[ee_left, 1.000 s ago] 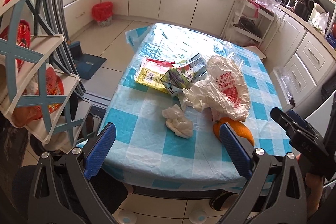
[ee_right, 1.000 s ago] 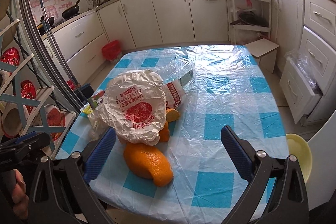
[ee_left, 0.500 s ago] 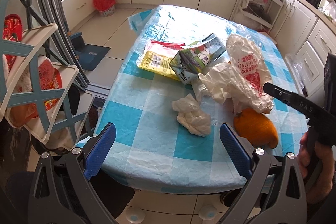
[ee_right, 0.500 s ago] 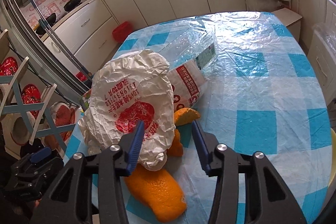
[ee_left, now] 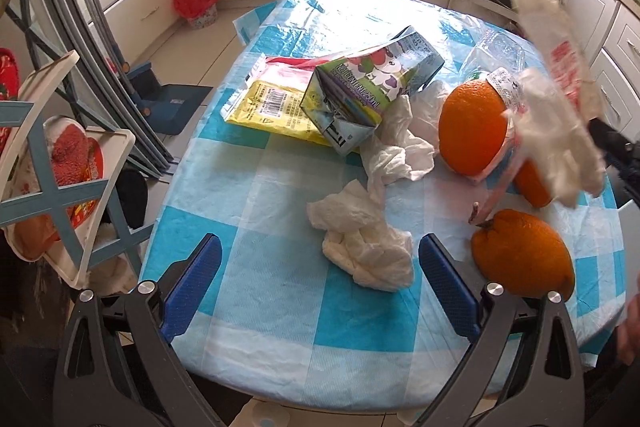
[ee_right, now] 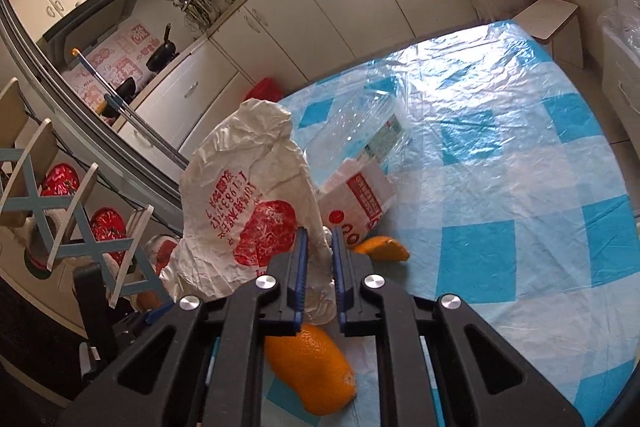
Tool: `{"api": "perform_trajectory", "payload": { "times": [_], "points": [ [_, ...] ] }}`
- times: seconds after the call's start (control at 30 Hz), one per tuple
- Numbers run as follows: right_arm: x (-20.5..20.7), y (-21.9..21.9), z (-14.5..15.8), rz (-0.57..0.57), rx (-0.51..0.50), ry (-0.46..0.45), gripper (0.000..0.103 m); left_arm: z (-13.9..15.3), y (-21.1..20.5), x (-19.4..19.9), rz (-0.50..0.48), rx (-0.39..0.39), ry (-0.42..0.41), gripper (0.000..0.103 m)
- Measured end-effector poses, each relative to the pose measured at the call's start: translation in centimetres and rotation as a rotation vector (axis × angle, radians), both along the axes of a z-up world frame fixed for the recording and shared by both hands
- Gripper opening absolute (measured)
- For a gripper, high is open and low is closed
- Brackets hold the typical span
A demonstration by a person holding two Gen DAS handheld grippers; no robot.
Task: Collect trash
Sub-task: 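Grasp the white printed plastic bag with the right gripper while the left gripper approaches the tissue, then grasp the crumpled white tissue with the left gripper while the right gripper carries the bag toward the yellow bin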
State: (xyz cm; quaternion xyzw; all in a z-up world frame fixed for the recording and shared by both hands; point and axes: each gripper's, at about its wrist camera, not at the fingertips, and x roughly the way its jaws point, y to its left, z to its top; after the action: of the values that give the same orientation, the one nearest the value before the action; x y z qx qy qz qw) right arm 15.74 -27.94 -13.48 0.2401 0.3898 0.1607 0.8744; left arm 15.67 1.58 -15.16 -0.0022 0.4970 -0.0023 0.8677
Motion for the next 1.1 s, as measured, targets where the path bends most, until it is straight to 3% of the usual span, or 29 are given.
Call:
{"api": "perform_trajectory", "payload": {
  "times": [0.07, 0.13, 0.23, 0.37, 0.43, 0.57, 0.67, 0.7, 0.8, 0.93, 1.1],
  "points": [
    [-0.3, -1.1, 0.3, -0.020, 0.017, -0.016, 0.013, 0.2, -0.4, 0.1, -0.001, -0.010, -0.014, 0.086],
    [-0.7, -2.0, 0.3, -0.037, 0.028, -0.027, 0.013, 0.1, -0.7, 0.3, -0.013, -0.028, -0.015, 0.069],
    [-1.1, -2.9, 0.1, -0.056, 0.041, -0.029, 0.013, -0.2, -1.2, 0.6, -0.027, -0.049, -0.008, 0.051],
    [-1.5, -3.6, 0.1, -0.074, 0.052, -0.035, 0.013, 0.0, -1.3, -0.1, -0.020, -0.047, 0.003, 0.052],
    [-1.5, -3.8, 0.5, -0.077, 0.058, -0.040, 0.013, 0.0, -0.6, -0.5, -0.005, -0.050, 0.006, 0.065],
    [-1.6, -3.3, 1.0, -0.071, 0.060, -0.049, 0.013, -0.6, 0.1, -1.1, -0.006, -0.045, 0.024, 0.065],
    [-1.9, -3.3, 1.3, -0.070, 0.060, -0.060, 0.013, -0.5, 0.0, -1.8, -0.031, -0.031, 0.015, 0.044],
    [-2.0, -3.4, 1.4, -0.072, 0.060, -0.065, 0.013, -0.5, -0.1, -1.9, -0.035, -0.021, 0.010, 0.032],
    [-2.3, -3.9, 1.7, -0.086, 0.060, -0.077, 0.013, -0.1, 0.4, -2.3, -0.033, -0.061, 0.002, 0.022],
    [-3.1, -4.9, 2.3, -0.120, 0.055, -0.099, 0.013, 1.0, 0.0, -3.5, -0.043, -0.063, -0.019, 0.021],
    [-4.6, -7.9, 3.6, -0.224, -0.019, -0.135, 0.013, 4.0, -1.8, -5.5, -0.115, -0.079, -0.125, 0.021]
  ]
}}
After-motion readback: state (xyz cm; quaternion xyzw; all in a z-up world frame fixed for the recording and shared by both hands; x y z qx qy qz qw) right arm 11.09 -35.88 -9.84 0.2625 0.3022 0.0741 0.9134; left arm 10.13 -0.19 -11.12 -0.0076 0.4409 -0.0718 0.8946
